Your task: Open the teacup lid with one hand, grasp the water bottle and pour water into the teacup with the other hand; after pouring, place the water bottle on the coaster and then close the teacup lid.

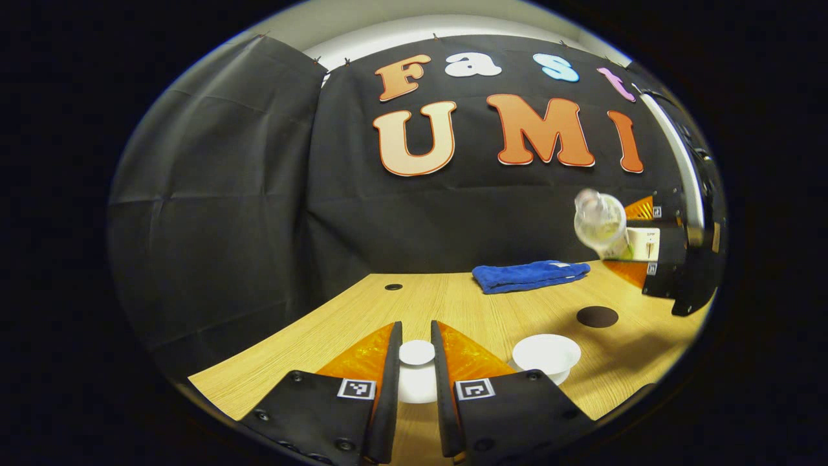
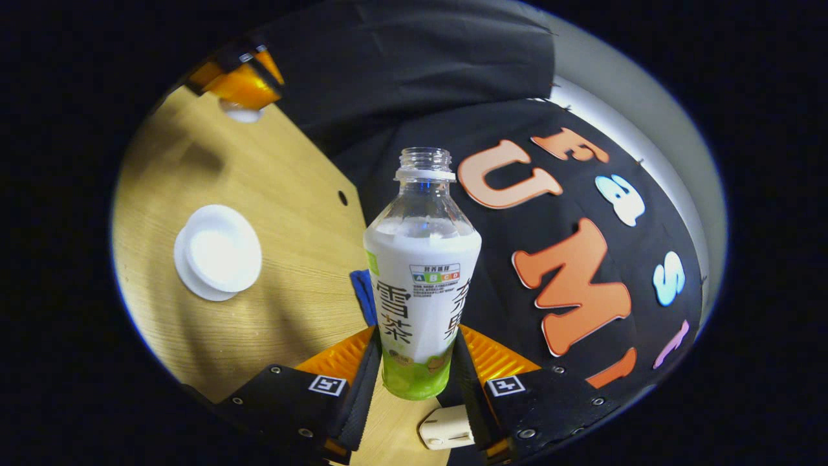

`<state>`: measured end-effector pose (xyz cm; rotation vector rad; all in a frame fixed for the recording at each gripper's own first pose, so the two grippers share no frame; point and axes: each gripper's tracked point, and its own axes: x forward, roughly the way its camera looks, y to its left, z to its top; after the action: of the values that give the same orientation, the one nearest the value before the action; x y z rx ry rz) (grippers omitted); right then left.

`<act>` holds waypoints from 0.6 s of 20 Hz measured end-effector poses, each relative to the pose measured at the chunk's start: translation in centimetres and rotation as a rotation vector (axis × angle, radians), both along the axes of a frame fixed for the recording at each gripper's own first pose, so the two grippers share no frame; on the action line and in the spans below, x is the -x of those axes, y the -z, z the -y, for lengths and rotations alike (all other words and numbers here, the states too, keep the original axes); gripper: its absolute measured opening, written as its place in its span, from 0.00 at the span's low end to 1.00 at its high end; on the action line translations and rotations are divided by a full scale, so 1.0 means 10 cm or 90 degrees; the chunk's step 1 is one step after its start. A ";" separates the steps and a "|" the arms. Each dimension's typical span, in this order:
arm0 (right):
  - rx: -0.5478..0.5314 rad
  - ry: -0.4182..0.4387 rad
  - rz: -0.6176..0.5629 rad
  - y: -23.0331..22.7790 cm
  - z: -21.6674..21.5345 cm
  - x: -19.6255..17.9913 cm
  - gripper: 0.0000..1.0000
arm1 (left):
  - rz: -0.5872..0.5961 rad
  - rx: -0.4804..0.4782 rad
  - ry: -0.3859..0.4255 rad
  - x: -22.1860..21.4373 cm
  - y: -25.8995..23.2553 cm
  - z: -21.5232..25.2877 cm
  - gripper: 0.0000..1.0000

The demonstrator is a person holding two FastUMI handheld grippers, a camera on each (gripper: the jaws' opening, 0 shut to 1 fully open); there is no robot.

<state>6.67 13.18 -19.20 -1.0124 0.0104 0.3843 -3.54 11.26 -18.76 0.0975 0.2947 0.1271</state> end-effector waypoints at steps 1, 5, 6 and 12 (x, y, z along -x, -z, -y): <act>-0.035 0.022 -0.003 -0.08 0.10 -0.05 0.65 | 0.000 0.002 0.001 -0.01 -0.01 0.02 0.31; -0.196 0.089 -0.076 -0.03 0.38 -0.23 0.65 | 0.004 0.003 0.001 -0.02 -0.01 0.05 0.32; -0.226 0.106 -0.095 0.03 0.45 -0.28 0.65 | 0.005 0.004 0.000 -0.02 -0.01 0.05 0.31; -0.479 0.178 -0.216 0.36 0.68 -0.51 0.65 | 0.001 0.010 -0.013 0.02 0.03 0.02 0.31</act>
<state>11.82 6.40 -22.76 -0.1893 0.2901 0.2626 -3.73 11.10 -19.08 0.0792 0.2958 0.1448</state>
